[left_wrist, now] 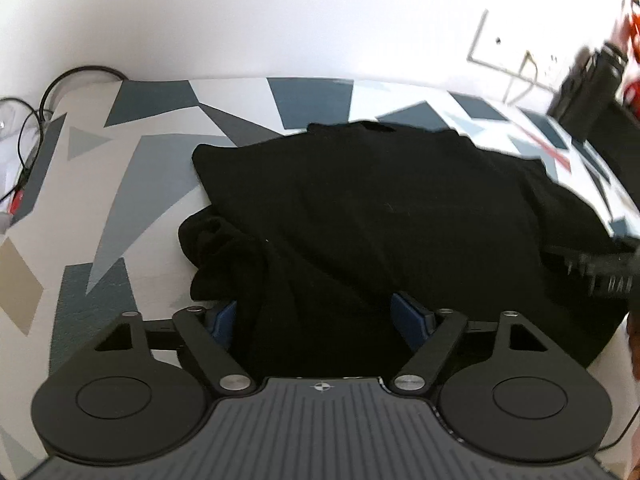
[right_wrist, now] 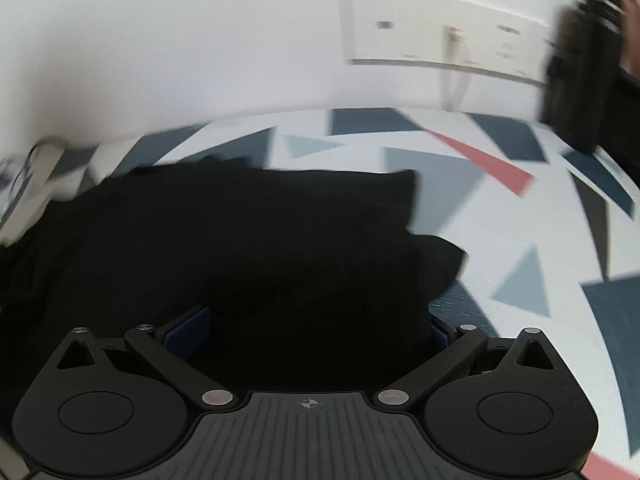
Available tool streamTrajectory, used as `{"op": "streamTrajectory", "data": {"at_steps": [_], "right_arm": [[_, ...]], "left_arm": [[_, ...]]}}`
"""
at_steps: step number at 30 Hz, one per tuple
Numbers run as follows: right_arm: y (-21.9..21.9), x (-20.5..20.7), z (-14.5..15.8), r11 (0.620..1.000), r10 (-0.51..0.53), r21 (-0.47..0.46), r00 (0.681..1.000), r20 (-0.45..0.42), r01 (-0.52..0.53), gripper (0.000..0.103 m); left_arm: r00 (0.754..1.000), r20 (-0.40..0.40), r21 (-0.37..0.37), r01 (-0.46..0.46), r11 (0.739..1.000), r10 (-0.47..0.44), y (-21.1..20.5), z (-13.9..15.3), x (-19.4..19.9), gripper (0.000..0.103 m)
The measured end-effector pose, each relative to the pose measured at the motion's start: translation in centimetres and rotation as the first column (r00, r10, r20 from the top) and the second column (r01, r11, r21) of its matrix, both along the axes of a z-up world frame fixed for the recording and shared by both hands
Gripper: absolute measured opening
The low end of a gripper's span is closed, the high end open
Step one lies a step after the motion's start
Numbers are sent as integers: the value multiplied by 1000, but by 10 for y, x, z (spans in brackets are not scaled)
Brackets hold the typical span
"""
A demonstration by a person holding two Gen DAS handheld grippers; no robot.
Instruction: Fold clothes
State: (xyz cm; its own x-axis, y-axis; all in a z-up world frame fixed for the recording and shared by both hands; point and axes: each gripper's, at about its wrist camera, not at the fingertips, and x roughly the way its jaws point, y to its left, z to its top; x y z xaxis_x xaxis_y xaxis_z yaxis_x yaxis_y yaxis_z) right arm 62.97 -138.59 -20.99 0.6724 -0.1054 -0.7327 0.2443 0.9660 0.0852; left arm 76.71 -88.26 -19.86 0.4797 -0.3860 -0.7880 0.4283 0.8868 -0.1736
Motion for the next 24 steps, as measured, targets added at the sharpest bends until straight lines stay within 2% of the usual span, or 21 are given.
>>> {"op": "streamTrajectory", "data": {"at_steps": [2,4,7,8,10,11,12,13,14,15,17,20,22,23,24], "right_arm": [[-4,-1,0,1000,6,-2,1000,1,-6,102],[-11,-2,-1,1000,-14,2,1000,6,14,102],[-13,-3,-2,1000,-29,0,999,18,29,102],[-11,-2,-3,1000,-28,-5,999,24,29,102],[-8,-1,-2,999,-44,-1,999,25,44,100],[-5,-1,-1,999,-45,7,999,22,45,87],[-1,-2,1,999,-34,20,999,16,33,77],[3,-3,3,999,-22,34,1000,10,22,55],[7,-5,5,999,-11,47,1000,4,11,41],[11,-6,7,998,1,60,1000,-2,-1,38],[20,-9,11,996,24,87,1000,-13,-23,32],[32,-14,17,990,60,132,998,-30,-55,30],[41,-22,19,981,81,181,996,-43,-72,29],[45,-26,20,973,90,218,995,-48,-77,28],[48,-30,21,962,96,260,994,-53,-79,28]], "left_arm": [[1000,-13,-47,-2,999,2,5,-1,3,90],[1000,1,-26,23,999,-23,0,-3,1,94],[996,60,86,67,994,-72,-20,-9,-8,100],[997,61,89,52,995,-57,-23,-9,-8,101],[999,47,89,21,996,-25,-24,-5,-6,91],[999,32,86,6,996,-9,-23,-1,-4,67],[1000,3,49,9,999,-9,-19,4,-3,51],[999,-44,-10,12,1000,-12,-13,6,-1,49],[997,-70,-36,5,999,-8,-7,6,-3,47],[995,-97,-61,-3,998,-3,-2,6,-5,47],[996,-84,-46,-11,999,7,5,8,-16,45],[997,-69,-42,-46,998,43,23,12,-36,42],[996,-66,-77,-67,995,62,39,16,-49,34],[996,-64,-103,-71,992,65,47,18,-56,22],[996,-62,-129,-75,989,67,55,20,-62,20]]}}
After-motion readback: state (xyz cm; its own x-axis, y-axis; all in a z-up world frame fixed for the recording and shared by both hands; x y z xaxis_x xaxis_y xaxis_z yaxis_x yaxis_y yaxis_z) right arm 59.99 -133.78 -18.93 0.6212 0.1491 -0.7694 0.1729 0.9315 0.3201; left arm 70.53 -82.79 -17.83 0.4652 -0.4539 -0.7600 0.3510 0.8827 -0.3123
